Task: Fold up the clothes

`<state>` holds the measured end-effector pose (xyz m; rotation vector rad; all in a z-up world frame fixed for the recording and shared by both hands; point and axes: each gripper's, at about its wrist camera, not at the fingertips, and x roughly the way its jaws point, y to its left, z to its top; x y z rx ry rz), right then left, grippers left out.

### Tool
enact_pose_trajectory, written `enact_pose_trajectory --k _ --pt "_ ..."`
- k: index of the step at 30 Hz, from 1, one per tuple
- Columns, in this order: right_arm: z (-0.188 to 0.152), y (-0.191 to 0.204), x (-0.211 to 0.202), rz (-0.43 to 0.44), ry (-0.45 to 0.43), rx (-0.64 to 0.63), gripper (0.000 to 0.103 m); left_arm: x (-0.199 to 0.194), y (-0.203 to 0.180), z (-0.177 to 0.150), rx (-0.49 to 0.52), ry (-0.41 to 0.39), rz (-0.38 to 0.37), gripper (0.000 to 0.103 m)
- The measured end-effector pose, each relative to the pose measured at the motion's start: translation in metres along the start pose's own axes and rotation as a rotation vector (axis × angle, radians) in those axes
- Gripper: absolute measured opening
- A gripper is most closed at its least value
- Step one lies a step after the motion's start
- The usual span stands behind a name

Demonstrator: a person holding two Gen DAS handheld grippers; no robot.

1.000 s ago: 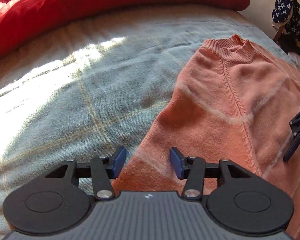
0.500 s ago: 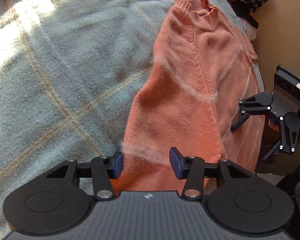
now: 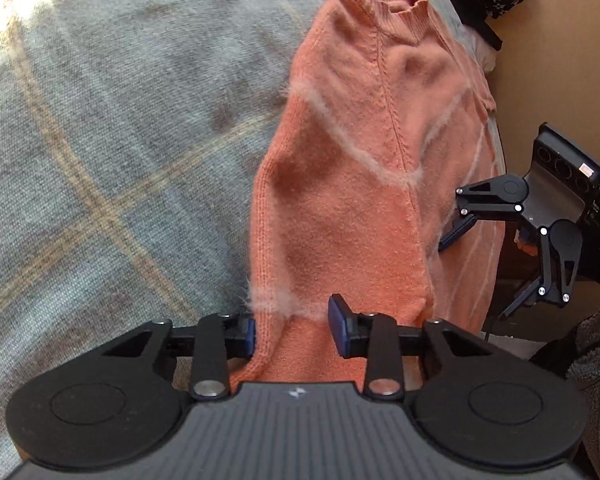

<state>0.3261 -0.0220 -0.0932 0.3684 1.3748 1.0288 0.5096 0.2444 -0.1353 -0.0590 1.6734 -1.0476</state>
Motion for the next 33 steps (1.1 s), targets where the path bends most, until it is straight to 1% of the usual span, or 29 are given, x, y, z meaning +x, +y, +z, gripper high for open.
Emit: enact_pose_trajectory --k 1,2,3,5,6,8,13,16,20,22,25,26,27,29,31,33 --pt "0.0 -0.001 0.0 0.002 -0.001 0.001 0.097 0.0 0.001 -0.003 -0.011 -0.014 0.016 0.026" --pt "0.0 -0.002 0.0 0.005 -0.003 0.002 0.097 -0.001 0.003 -0.006 -0.019 -0.029 0.039 0.022" --pt "0.0 -0.003 0.0 0.009 -0.007 0.007 0.097 0.0 0.004 -0.008 -0.031 -0.042 0.057 0.015" --pt "0.0 -0.005 0.0 0.012 -0.012 0.015 0.097 0.001 -0.001 -0.011 -0.033 -0.066 0.085 0.015" --pt "0.0 -0.005 0.001 0.011 -0.013 0.014 0.097 0.001 -0.007 -0.013 -0.03 -0.077 0.117 0.014" --pt "-0.001 -0.004 0.001 0.009 -0.015 0.005 0.098 0.003 -0.022 -0.017 -0.024 -0.099 0.187 0.014" --pt "-0.003 -0.003 -0.001 -0.001 -0.024 0.0 0.098 0.005 -0.062 -0.026 0.026 -0.148 0.385 0.005" --pt "-0.003 0.0 -0.002 -0.016 -0.027 -0.007 0.098 -0.003 -0.076 -0.029 0.046 -0.19 0.471 0.004" --pt "-0.004 0.004 0.0 -0.032 -0.033 -0.013 0.097 -0.025 -0.081 -0.033 0.048 -0.265 0.55 0.004" --pt "-0.005 0.006 0.001 -0.04 -0.036 -0.016 0.097 -0.033 -0.075 -0.034 0.021 -0.293 0.558 0.004" --pt "-0.005 0.009 0.003 -0.054 -0.039 -0.024 0.097 -0.012 -0.061 -0.029 -0.028 -0.257 0.543 0.005" --pt "-0.005 0.01 0.003 -0.059 -0.04 -0.026 0.097 -0.006 -0.059 -0.029 -0.027 -0.256 0.551 0.006" --pt "-0.005 0.011 0.003 -0.064 -0.041 -0.029 0.097 -0.004 -0.056 -0.03 -0.036 -0.27 0.557 0.012" --pt "-0.008 0.013 0.0 -0.074 -0.049 -0.034 0.098 -0.01 -0.053 -0.031 -0.071 -0.3 0.542 0.014" --pt "-0.011 0.015 -0.002 -0.082 -0.059 -0.036 0.098 -0.018 -0.055 -0.036 -0.09 -0.331 0.538 0.02" --pt "-0.013 0.015 -0.005 -0.088 -0.067 -0.034 0.098 -0.029 -0.061 -0.04 -0.08 -0.35 0.579 0.023"
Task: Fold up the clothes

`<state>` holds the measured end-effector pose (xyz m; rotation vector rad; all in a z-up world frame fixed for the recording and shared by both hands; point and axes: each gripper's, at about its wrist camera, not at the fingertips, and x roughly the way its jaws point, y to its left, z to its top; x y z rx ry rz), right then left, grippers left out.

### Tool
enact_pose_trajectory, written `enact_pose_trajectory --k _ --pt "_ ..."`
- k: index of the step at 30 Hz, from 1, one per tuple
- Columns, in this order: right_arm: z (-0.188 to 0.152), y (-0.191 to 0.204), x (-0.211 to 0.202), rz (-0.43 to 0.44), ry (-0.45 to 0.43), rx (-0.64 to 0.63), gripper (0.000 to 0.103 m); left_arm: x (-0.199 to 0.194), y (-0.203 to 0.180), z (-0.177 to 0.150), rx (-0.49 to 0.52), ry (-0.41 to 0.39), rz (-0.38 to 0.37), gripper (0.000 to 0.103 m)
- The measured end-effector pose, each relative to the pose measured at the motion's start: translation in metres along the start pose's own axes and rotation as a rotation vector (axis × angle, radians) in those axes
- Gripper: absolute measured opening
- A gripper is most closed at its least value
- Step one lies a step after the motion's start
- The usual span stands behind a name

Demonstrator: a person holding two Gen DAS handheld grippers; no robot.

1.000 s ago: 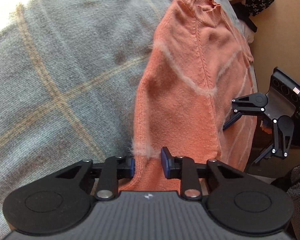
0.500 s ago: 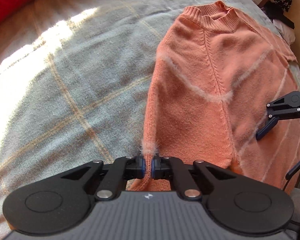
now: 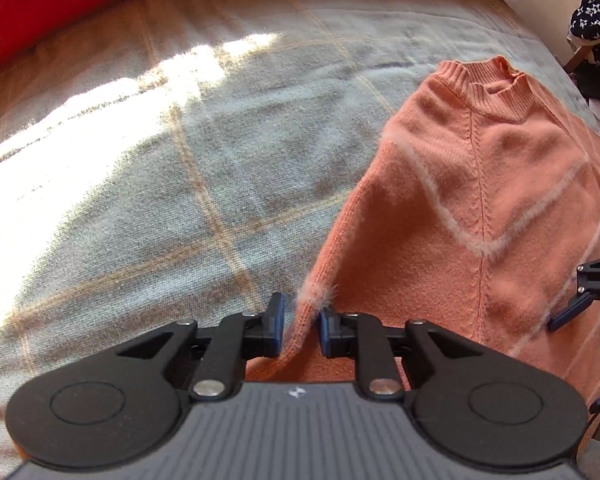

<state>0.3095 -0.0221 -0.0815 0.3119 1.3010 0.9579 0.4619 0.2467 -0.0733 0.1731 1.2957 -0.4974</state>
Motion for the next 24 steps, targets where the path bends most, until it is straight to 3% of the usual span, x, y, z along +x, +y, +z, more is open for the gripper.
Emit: enact_pose_trajectory --k 2,5,7,10,12,13,15,16,21,24 --pt "-0.001 0.001 -0.003 -0.006 -0.011 0.003 0.098 -0.016 0.002 0.0 0.001 -0.04 0.069 0.022" --pt "-0.004 0.003 -0.006 -0.011 -0.035 0.011 0.098 -0.042 -0.005 0.003 -0.023 -0.151 0.089 0.023" --pt "-0.008 0.001 -0.009 -0.009 -0.055 0.025 0.098 -0.048 -0.013 0.005 -0.041 -0.2 0.0 0.036" --pt "-0.011 0.0 -0.009 -0.007 -0.082 0.048 0.098 -0.023 -0.034 0.011 -0.062 -0.208 -0.13 0.04" --pt "-0.012 0.001 -0.009 -0.023 -0.089 0.053 0.098 0.004 -0.046 0.017 -0.076 -0.204 -0.169 0.04" --pt "-0.013 0.002 -0.009 -0.034 -0.094 0.053 0.098 0.017 -0.051 0.02 -0.082 -0.211 -0.169 0.041" --pt "-0.017 0.003 -0.012 -0.057 -0.107 0.054 0.098 0.037 -0.05 0.025 -0.108 -0.225 -0.054 0.042" --pt "-0.02 0.003 -0.015 -0.079 -0.119 0.056 0.098 0.039 -0.046 0.027 -0.135 -0.242 -0.016 0.038" --pt "-0.03 0.003 -0.035 -0.21 -0.188 0.047 0.098 0.009 -0.045 0.033 -0.184 -0.282 -0.035 0.039" --pt "-0.031 0.004 -0.057 -0.403 -0.254 -0.007 0.098 0.015 -0.068 0.034 -0.144 -0.3 -0.047 0.045"
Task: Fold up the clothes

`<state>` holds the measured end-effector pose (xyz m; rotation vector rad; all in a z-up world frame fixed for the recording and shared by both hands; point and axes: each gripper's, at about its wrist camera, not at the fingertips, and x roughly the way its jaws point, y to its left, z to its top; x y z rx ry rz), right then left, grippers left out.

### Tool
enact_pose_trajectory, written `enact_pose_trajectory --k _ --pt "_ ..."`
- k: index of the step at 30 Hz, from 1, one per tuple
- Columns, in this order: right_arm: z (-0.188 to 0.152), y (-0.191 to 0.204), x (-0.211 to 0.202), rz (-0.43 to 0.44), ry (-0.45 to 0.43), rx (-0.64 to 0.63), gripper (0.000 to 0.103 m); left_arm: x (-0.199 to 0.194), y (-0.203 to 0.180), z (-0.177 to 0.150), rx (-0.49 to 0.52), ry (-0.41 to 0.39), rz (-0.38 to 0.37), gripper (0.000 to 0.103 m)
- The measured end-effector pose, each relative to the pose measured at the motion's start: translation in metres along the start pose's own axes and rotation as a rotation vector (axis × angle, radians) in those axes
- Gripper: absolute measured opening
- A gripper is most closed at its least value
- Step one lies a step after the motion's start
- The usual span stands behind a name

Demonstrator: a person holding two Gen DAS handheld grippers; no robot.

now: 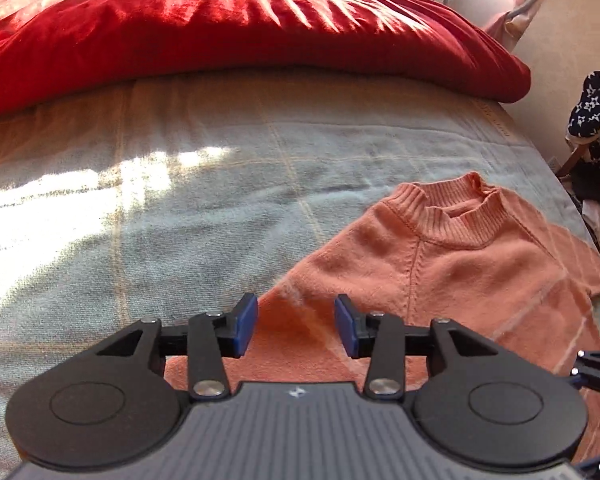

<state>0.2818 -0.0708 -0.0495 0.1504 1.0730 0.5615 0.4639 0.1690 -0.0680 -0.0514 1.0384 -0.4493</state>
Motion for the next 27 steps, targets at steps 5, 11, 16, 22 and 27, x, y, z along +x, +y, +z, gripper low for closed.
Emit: enact_pose_trajectory --k 5,11,16,22,27 --pt "0.021 -0.05 -0.03 -0.312 -0.121 -0.044 0.103 0.013 -0.041 -0.008 0.07 -0.026 -0.032 0.056" --pt "0.054 -0.129 -0.02 -0.434 -0.173 -0.028 0.103 0.039 -0.053 -0.019 0.039 -0.058 0.004 0.056" --pt "0.06 -0.161 0.017 -0.458 -0.177 -0.025 0.103 0.046 -0.059 -0.012 0.021 -0.082 0.051 0.062" --pt "0.09 -0.175 0.038 -0.475 -0.231 -0.009 0.103 0.066 -0.067 0.011 0.025 -0.101 0.103 0.076" --pt "0.103 -0.184 0.044 -0.453 -0.264 0.029 0.103 0.073 -0.068 0.024 0.001 -0.087 0.131 0.077"
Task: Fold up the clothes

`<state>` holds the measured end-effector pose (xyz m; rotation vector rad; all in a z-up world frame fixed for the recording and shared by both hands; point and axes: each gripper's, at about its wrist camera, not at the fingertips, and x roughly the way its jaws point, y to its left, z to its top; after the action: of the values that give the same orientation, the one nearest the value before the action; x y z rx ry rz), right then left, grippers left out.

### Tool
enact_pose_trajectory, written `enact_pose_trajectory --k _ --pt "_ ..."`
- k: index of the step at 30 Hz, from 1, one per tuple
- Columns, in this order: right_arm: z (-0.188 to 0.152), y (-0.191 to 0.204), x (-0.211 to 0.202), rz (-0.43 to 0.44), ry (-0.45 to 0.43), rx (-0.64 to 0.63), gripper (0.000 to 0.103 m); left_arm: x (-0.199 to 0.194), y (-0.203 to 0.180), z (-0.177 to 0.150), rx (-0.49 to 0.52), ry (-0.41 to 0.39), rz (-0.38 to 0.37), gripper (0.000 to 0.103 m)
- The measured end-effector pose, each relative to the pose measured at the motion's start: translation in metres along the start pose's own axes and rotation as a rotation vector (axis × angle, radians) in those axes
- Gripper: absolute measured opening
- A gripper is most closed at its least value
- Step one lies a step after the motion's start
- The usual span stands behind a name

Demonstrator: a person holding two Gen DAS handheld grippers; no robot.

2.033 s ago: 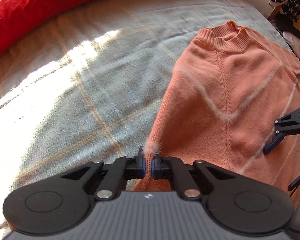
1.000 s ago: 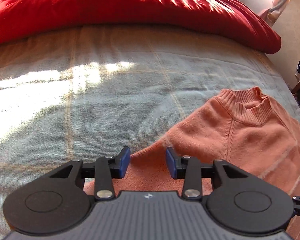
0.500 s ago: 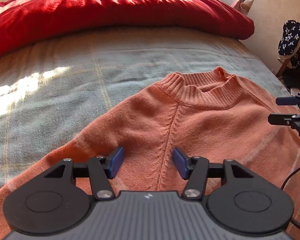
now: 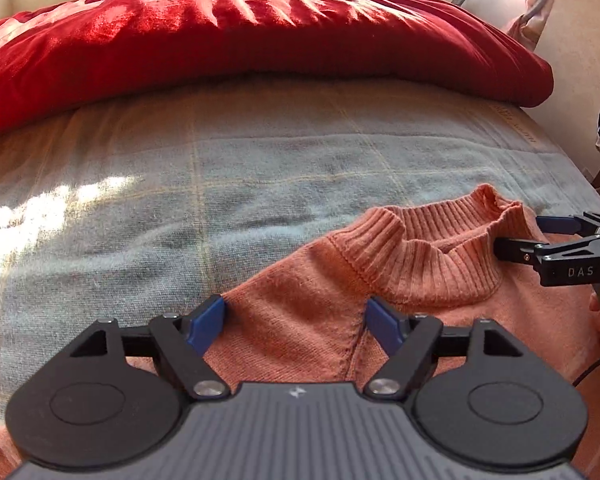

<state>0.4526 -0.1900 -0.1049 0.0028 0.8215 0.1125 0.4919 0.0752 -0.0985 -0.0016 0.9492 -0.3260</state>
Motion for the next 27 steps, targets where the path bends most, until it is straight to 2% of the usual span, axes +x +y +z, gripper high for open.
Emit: enact_pose_trajectory --k 4,8,11,15,17,21,25,27 --pt "0.003 -0.001 -0.016 0.03 0.051 -0.028 0.103 -0.02 -0.009 0.002 0.006 0.008 0.015 0.075" --pt "-0.011 -0.016 -0.085 0.09 -0.012 0.016 0.103 -0.06 -0.037 -0.012 0.051 -0.023 0.016 0.075" --pt "-0.041 -0.039 -0.131 0.065 -0.056 0.113 0.103 -0.075 -0.061 -0.034 0.064 -0.031 0.03 0.075" --pt "-0.091 -0.049 -0.168 0.061 -0.05 0.174 0.103 -0.084 -0.086 -0.063 0.078 -0.05 0.049 0.075" --pt "-0.102 -0.045 -0.17 0.088 -0.038 0.156 0.103 -0.085 -0.099 -0.074 0.112 -0.065 0.058 0.075" --pt "-0.119 -0.043 -0.162 0.124 0.013 0.11 0.103 -0.069 -0.114 -0.086 0.147 -0.019 0.056 0.076" --pt "-0.136 -0.045 -0.153 0.127 0.065 0.055 0.103 -0.066 -0.106 -0.092 0.098 -0.005 0.062 0.079" --pt "-0.139 -0.043 -0.157 0.108 0.095 0.021 0.103 -0.078 -0.108 -0.092 0.106 -0.007 0.075 0.075"
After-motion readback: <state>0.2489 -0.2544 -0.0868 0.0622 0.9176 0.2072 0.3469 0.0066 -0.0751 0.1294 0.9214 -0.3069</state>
